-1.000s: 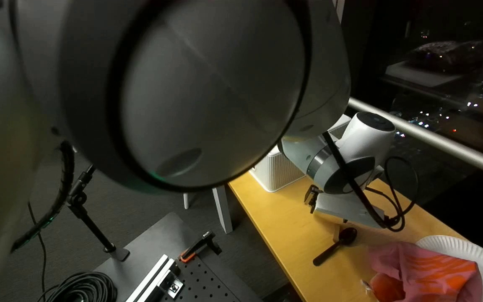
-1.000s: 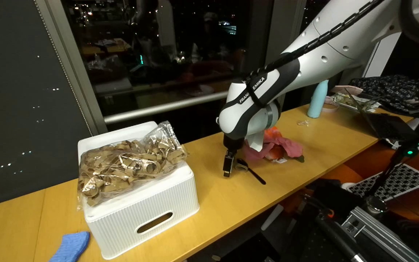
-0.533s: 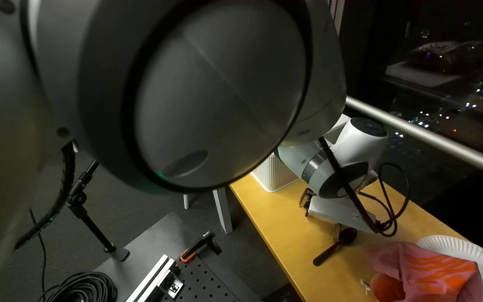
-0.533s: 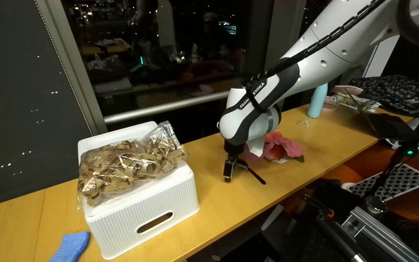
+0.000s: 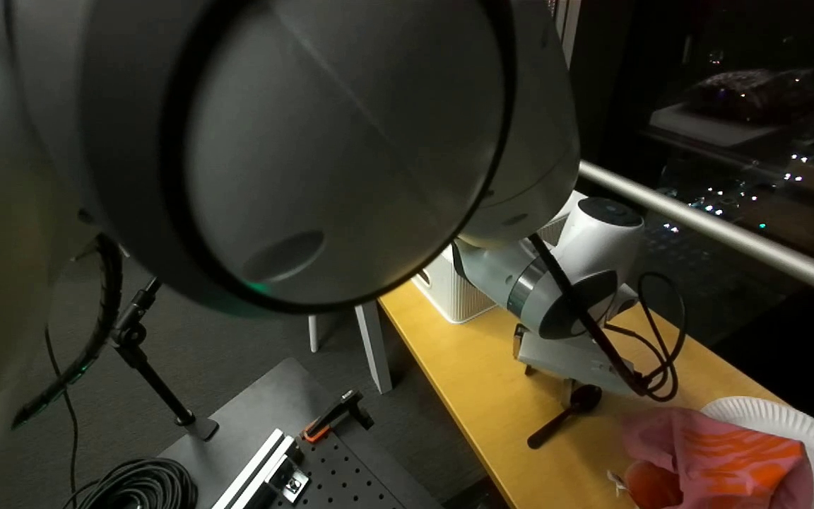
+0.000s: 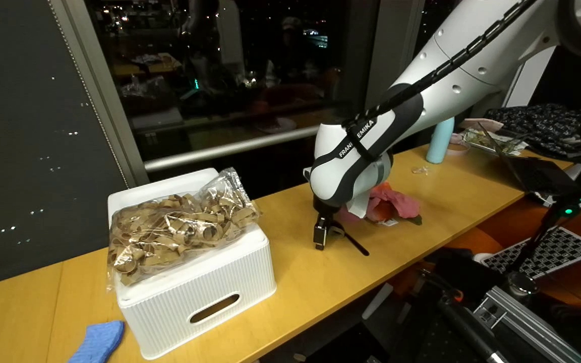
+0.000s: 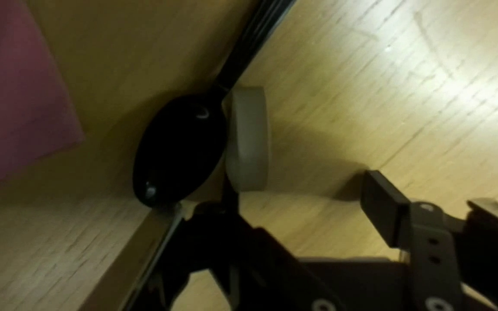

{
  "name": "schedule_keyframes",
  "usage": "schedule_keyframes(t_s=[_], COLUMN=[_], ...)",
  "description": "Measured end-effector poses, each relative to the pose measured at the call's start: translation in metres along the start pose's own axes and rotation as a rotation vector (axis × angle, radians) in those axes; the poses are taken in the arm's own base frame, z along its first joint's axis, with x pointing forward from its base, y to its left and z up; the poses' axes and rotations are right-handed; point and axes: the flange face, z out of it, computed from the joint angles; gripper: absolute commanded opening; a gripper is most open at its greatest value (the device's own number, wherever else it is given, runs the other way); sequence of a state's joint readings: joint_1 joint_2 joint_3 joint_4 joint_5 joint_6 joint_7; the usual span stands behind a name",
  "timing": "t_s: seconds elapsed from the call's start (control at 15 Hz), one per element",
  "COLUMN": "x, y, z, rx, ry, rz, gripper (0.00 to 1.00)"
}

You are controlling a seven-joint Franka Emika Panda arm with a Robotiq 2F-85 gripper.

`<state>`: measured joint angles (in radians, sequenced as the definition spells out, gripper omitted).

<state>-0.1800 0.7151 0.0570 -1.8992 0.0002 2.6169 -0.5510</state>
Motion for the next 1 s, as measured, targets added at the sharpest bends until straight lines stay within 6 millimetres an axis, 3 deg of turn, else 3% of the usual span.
schedule_keyframes(t_s=[0.4,1.0], x=[-0.002,-0.017], y=[-0.012,-0.041], z=[-0.005,-0.010], rx=[-0.037,-0.087], ry=[-0.014,-0.055], rz=[-0.001,0.013], gripper=[0.00,0.00])
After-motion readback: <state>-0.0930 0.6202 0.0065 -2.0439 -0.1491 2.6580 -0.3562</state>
